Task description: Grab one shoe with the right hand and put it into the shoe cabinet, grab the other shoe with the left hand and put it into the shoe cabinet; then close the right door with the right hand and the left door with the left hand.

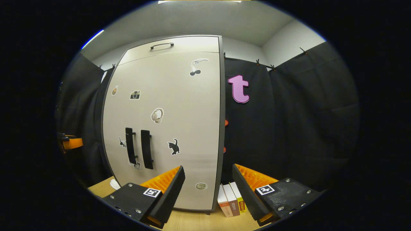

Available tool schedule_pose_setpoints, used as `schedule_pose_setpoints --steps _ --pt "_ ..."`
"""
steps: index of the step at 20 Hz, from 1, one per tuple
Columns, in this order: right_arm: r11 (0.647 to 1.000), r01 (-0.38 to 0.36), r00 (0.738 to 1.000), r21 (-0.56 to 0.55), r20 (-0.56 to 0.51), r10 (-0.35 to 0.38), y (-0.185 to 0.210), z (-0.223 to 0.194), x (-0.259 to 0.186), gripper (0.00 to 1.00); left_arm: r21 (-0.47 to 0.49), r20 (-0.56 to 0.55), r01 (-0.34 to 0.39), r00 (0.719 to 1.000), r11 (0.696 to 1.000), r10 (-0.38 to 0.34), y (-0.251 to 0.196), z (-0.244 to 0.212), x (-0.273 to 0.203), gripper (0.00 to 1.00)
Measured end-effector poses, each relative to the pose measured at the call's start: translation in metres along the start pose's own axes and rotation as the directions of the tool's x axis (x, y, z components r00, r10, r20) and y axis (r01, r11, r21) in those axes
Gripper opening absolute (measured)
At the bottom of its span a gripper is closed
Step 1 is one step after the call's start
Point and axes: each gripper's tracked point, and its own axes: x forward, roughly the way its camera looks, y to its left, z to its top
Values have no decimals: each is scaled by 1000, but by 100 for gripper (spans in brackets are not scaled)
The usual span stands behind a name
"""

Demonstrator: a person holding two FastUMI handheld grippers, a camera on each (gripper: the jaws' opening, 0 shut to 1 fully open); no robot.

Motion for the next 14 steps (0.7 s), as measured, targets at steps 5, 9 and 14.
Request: schedule_pose_setpoints --steps 5,9,14 --pt "1000 26 1000 8 12 -26 -11 6 -16 92 -4 30 -54 998 999 54 28 9 -28 96" --pt "999 38 999 3 17 -38 -14 8 -26 92 0 48 -70 996 998 70 40 15 -44 96" --pt "999 34 999 5 23 -34 -10 12 -37 92 -1 49 -73 996 997 73 44 17 -54 96"
